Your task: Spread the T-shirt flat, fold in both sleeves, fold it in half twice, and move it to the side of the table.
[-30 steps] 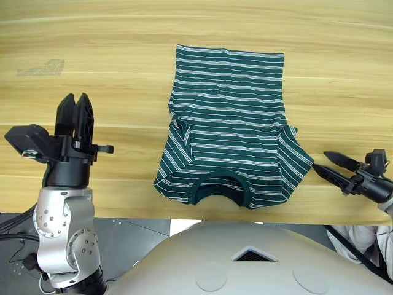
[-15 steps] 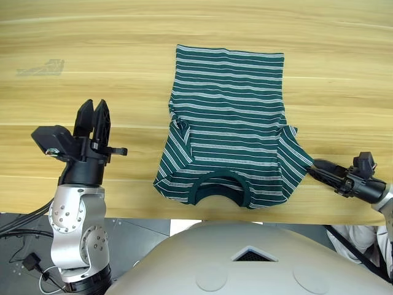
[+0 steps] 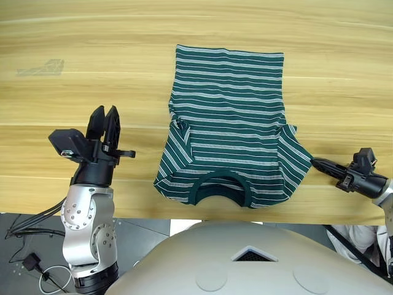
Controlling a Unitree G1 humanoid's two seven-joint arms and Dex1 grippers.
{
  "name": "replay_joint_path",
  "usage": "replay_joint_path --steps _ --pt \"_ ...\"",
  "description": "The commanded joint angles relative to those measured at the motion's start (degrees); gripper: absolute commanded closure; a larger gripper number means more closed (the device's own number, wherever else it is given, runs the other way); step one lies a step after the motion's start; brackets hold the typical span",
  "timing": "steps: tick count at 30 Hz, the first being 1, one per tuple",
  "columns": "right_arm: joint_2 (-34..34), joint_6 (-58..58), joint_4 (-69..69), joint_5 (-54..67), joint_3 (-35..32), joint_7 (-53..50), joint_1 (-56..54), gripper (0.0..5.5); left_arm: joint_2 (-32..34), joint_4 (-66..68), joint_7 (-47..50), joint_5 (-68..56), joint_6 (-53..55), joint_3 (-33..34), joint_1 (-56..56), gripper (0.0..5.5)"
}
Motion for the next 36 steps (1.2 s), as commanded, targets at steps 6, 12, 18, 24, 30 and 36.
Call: replay_joint_path --steps 6,12,18,24,30,36 --pt "2.46 6.44 -6.68 8.46 -3.18 2.59 1.09 5.49 -0.25 1.49 -0.78 1.84 -0.85 -0.6 -0.48 4.27" --pt "2.63 9.13 -12.18 11.06 -4.46 2.33 1.95 5.49 0.04 0.23 -1.95 1.24 -0.17 -1.46 0.0 4.27" --pt "5.53 7.06 -18.15 7.21 -2.19 -4.25 0.77 5.49 0.18 0.6 -2.14 1.94 0.05 -2.18 -0.45 4.27" --pt "6.36 9.83 -29.52 9.72 1.66 -5.13 0.49 5.49 0.49 1.03 -2.29 2.83 -0.05 -3.12 -0.97 4.27" --pt "5.77 5.91 -29.07 -0.75 10.18 -7.41 -0.89 5.49 0.94 2.03 -2.69 5.08 -0.69 -4.71 -0.83 4.27" --pt "6.03 1.36 -26.96 -7.52 14.5 -8.64 -1.06 5.49 0.73 2.73 -3.47 7.2 -1.59 -6.12 0.03 4.27"
